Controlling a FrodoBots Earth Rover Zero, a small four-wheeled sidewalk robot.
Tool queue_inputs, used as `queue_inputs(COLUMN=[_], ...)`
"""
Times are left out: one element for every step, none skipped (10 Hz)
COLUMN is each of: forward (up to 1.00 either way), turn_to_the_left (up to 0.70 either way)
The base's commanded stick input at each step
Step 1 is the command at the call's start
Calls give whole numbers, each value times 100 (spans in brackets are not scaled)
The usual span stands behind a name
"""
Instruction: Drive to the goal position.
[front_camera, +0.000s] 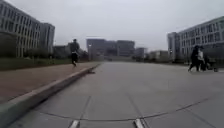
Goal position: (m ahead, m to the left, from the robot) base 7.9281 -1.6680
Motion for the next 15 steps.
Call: queue_inputs(forward=[70,70,70,70,70,70,70,70,70,70,70,70,70,70,70], turn_to_the_left=[-3,-3,-3,-3,-3,-3,-3,-3,-3,-3,-3,-3,-3,-3,-4])
